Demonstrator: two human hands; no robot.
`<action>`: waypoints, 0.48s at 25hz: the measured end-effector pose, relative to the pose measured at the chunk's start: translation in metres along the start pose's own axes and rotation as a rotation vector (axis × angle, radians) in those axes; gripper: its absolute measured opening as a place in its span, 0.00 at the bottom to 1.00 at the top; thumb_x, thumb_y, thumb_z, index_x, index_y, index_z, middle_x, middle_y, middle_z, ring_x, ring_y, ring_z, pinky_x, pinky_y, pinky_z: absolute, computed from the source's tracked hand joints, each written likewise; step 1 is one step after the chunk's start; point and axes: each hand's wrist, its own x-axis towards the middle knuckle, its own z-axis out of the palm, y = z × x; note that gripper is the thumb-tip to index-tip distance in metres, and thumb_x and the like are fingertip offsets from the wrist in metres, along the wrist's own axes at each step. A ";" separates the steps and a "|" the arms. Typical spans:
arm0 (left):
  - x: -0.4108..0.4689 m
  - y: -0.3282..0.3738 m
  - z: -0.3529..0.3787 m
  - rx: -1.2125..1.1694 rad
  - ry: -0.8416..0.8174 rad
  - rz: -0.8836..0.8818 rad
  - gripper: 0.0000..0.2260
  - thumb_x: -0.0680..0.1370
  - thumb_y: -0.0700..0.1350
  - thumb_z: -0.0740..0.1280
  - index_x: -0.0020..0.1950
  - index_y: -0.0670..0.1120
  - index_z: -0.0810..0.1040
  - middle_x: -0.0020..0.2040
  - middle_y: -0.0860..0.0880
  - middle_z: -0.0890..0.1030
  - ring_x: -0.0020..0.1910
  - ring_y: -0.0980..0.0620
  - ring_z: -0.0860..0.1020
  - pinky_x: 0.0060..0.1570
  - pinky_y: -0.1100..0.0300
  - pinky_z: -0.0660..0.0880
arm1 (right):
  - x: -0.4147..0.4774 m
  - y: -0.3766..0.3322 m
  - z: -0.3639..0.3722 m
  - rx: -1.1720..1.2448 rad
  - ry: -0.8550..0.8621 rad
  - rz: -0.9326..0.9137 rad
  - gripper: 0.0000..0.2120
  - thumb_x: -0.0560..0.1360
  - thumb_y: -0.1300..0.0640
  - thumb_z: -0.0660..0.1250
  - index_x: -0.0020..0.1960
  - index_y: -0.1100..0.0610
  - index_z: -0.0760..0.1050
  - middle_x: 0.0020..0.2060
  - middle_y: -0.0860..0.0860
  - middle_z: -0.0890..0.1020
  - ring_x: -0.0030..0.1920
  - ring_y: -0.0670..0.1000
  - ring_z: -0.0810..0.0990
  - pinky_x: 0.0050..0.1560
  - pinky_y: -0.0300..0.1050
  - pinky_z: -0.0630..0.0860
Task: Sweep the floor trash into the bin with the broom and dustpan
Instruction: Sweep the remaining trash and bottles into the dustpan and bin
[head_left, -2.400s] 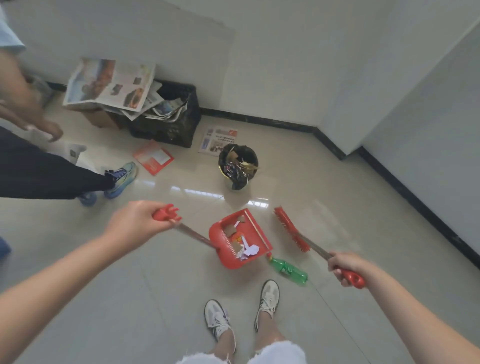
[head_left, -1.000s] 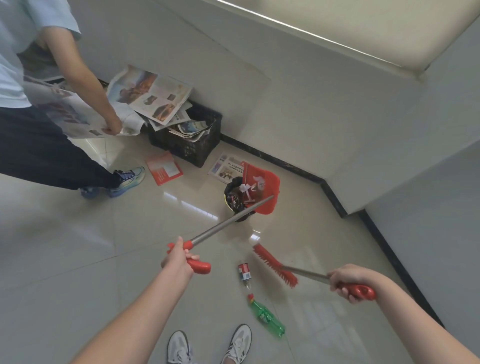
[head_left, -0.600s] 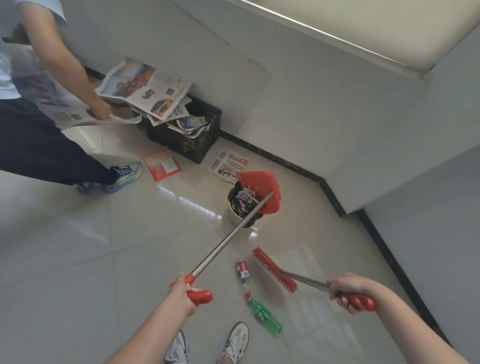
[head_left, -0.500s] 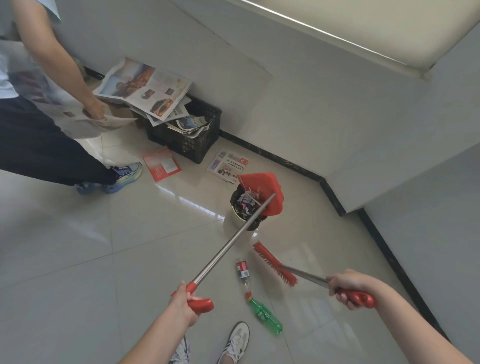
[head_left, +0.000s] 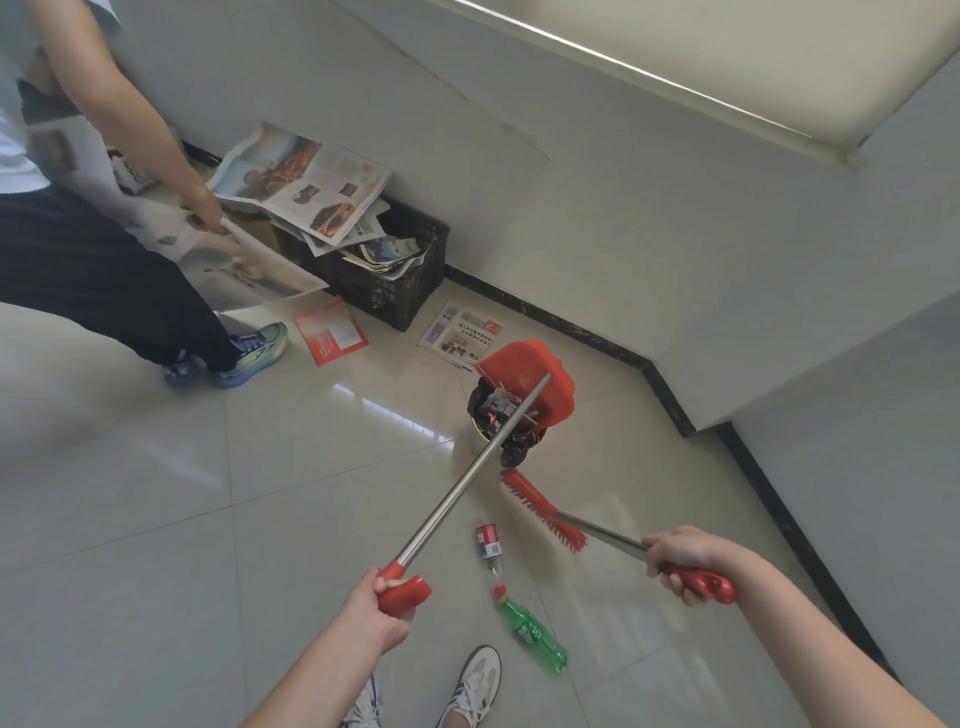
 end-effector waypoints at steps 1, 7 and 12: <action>-0.002 -0.001 -0.001 0.007 -0.012 0.004 0.19 0.83 0.47 0.57 0.33 0.47 0.60 0.12 0.52 0.60 0.09 0.57 0.61 0.16 0.67 0.71 | -0.001 0.000 0.002 -0.010 0.002 0.003 0.26 0.73 0.69 0.61 0.71 0.58 0.67 0.21 0.53 0.68 0.17 0.47 0.67 0.23 0.32 0.64; -0.009 -0.003 -0.011 0.004 -0.121 -0.015 0.19 0.83 0.49 0.57 0.34 0.47 0.61 0.14 0.52 0.61 0.11 0.56 0.63 0.18 0.72 0.68 | -0.007 0.013 0.020 -0.038 -0.013 0.025 0.27 0.74 0.69 0.61 0.72 0.61 0.65 0.21 0.53 0.69 0.18 0.47 0.67 0.24 0.33 0.65; -0.014 -0.001 -0.017 0.015 -0.151 -0.030 0.17 0.82 0.49 0.60 0.35 0.46 0.63 0.14 0.53 0.61 0.11 0.57 0.63 0.17 0.72 0.67 | -0.016 0.029 0.035 -0.017 -0.016 0.040 0.26 0.73 0.68 0.62 0.71 0.60 0.67 0.22 0.53 0.69 0.19 0.47 0.68 0.24 0.34 0.65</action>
